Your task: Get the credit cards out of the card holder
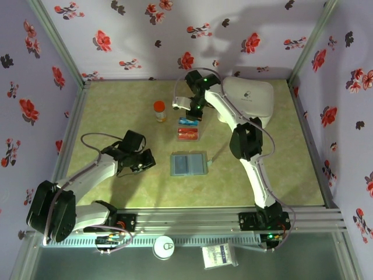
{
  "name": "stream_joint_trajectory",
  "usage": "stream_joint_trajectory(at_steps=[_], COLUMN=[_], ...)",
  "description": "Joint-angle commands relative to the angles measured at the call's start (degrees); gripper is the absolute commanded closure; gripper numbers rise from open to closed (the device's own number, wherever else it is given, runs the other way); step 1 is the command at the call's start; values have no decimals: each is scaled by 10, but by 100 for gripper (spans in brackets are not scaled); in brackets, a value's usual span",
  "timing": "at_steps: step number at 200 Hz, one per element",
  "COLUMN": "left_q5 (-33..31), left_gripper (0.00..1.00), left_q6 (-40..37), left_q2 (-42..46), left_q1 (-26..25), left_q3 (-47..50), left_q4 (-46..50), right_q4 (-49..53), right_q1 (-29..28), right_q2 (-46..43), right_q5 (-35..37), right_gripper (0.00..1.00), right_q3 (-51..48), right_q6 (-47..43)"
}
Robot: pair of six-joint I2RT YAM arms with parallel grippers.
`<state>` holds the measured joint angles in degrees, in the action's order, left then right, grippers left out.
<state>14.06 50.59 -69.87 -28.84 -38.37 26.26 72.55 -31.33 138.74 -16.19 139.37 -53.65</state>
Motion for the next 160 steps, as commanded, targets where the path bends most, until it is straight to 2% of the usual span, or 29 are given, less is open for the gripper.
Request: stream_joint_trajectory(at_steps=[1,47,99,133,160], left_q5=[-4,-4,-4,-2,-1], left_gripper=[95,95,95,95,95], left_q6=[-6,-4,-2,-3,-3], left_q2=[7,7,7,3,0], left_q1=[6,7,8,8,8], left_q3=[8,8,13,12,13], left_q4=[13,12,6,4,0], right_q4=[19,41,35,18,-17], right_q1=[4,4,4,4,5], right_q2=[20,36,52,39,16], right_q5=[-18,-42,-37,-17,5], right_gripper=[100,100,100,83,79], right_q3=[16,13,2,4,-1], right_q6=[-14,-17,-2,15,29])
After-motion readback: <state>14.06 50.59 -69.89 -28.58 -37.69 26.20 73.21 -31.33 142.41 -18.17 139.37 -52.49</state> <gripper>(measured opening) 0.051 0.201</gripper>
